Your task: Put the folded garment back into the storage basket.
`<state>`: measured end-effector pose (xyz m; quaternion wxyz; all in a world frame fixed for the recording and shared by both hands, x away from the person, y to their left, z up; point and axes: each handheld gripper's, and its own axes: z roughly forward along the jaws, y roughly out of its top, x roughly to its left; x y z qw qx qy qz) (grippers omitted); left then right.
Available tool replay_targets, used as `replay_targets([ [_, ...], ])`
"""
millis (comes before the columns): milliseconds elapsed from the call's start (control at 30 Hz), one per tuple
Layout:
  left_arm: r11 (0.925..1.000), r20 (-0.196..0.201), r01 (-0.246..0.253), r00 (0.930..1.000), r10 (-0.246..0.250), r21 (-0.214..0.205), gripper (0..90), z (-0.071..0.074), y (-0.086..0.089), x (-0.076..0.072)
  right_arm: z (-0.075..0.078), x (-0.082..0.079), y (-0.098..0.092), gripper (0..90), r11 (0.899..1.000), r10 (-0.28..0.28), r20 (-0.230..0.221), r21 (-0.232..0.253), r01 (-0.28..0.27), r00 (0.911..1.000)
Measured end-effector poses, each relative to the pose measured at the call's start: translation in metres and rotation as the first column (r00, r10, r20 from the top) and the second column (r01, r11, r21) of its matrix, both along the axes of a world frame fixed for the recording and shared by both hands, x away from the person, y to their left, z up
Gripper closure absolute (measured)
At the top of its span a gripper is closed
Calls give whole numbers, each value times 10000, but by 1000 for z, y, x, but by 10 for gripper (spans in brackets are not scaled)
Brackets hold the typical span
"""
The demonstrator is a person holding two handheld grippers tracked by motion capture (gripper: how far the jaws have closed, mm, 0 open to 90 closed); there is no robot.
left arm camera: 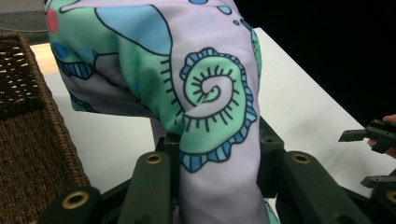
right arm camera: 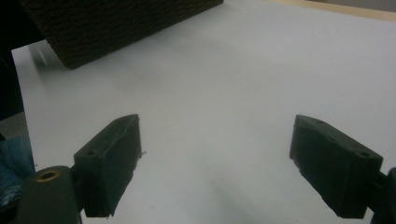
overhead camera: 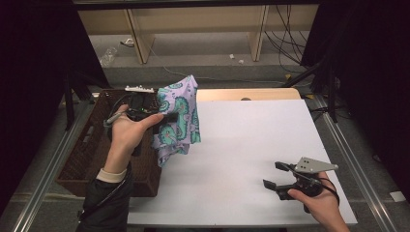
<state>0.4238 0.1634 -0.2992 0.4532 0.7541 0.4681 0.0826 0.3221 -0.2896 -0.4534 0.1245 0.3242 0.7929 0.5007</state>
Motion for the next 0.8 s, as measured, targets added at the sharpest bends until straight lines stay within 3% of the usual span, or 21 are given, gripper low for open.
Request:
replay_targets([
  [800,9987,142,-489,9987,491,-134,659,6,19,-2,0,0,0,174,10000,1,5,12,-1,10000],
])
